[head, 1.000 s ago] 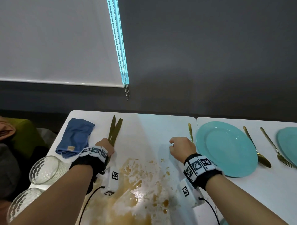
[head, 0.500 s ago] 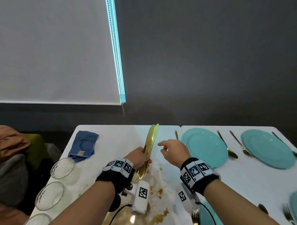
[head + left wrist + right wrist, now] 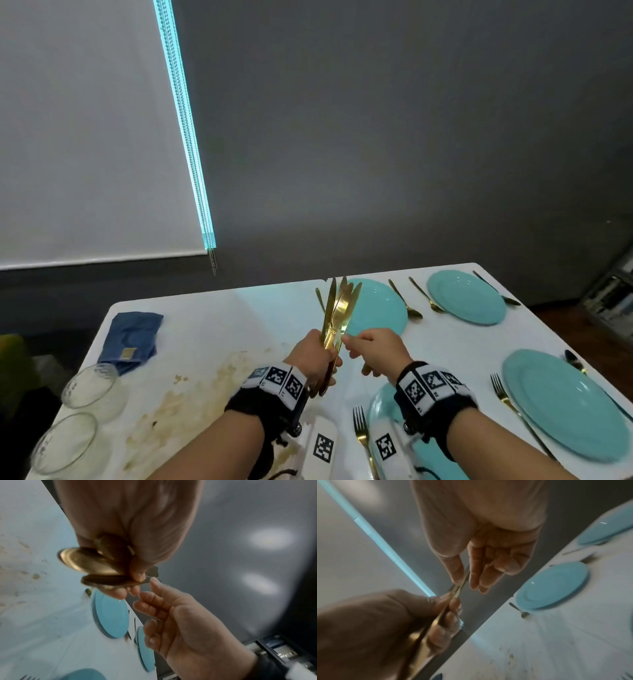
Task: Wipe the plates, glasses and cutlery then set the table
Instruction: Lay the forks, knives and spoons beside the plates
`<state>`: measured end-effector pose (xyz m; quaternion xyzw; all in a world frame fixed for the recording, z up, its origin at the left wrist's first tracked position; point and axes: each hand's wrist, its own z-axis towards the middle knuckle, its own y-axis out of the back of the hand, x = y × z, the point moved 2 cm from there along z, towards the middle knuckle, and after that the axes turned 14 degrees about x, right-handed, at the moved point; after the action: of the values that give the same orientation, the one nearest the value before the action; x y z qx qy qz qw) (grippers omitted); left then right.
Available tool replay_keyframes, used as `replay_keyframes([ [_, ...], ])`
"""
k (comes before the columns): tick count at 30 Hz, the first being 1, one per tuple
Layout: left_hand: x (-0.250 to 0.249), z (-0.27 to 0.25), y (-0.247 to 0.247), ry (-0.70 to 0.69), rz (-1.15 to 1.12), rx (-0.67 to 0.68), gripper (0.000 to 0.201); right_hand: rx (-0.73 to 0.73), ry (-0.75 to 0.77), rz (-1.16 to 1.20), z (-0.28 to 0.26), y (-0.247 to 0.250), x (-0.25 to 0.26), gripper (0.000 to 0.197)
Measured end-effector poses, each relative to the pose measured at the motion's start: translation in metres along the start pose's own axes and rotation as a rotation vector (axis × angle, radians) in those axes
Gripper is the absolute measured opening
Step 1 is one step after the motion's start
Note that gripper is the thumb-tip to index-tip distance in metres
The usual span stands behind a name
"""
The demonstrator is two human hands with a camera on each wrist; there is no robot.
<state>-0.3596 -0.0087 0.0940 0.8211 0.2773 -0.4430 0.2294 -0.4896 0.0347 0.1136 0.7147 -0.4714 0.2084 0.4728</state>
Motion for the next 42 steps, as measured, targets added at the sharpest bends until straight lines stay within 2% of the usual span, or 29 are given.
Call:
replay_keyframes([
  [4, -0.014, 0.005, -0.032, -0.05, 0.014, 0.018, 0.015, 0.002, -0.028, 0.211, -0.006, 0.019, -0.016, 0.019],
  [10, -0.025, 0.038, -0.077, -0.081, -0.041, -0.022, 0.015, 0.009, -0.054, 0.323, -0.001, 0.053, -0.049, 0.013],
  [13, -0.029, 0.059, -0.105, -0.06, -0.064, -0.026, 0.016, -0.036, -0.106, 0.363, 0.006, 0.078, -0.071, 0.01],
  [16, -0.035, 0.081, -0.129, 0.031, -0.114, -0.086, 0.002, -0.111, -0.143, 0.376, 0.013, 0.108, -0.097, 0.014],
  [18, -0.04, 0.092, -0.139, 0.073, -0.233, -0.145, 0.022, -0.139, -0.165, 0.323, 0.016, 0.131, -0.118, 0.016],
  [20, -0.044, 0.104, -0.142, 0.095, -0.285, -0.193, 0.031, -0.133, -0.199, 0.209, 0.017, 0.154, -0.143, 0.013],
  [23, -0.043, 0.117, -0.148, 0.113, -0.378, -0.255, 0.027, -0.118, -0.301, -0.022, 0.013, 0.183, -0.186, 0.014],
  [27, -0.038, 0.131, -0.161, 0.123, -0.387, -0.3, 0.024, -0.033, -0.418, -0.28, 0.007, 0.199, -0.242, 0.019],
  [34, -0.027, 0.139, -0.19, 0.151, -0.351, -0.313, 0.025, 0.054, -0.496, -0.373, 0.011, 0.185, -0.298, 0.025],
  [42, -0.027, 0.14, -0.203, 0.161, -0.355, -0.317, 0.024, 0.03, -0.519, -0.438, 0.009, 0.174, -0.317, 0.022],
])
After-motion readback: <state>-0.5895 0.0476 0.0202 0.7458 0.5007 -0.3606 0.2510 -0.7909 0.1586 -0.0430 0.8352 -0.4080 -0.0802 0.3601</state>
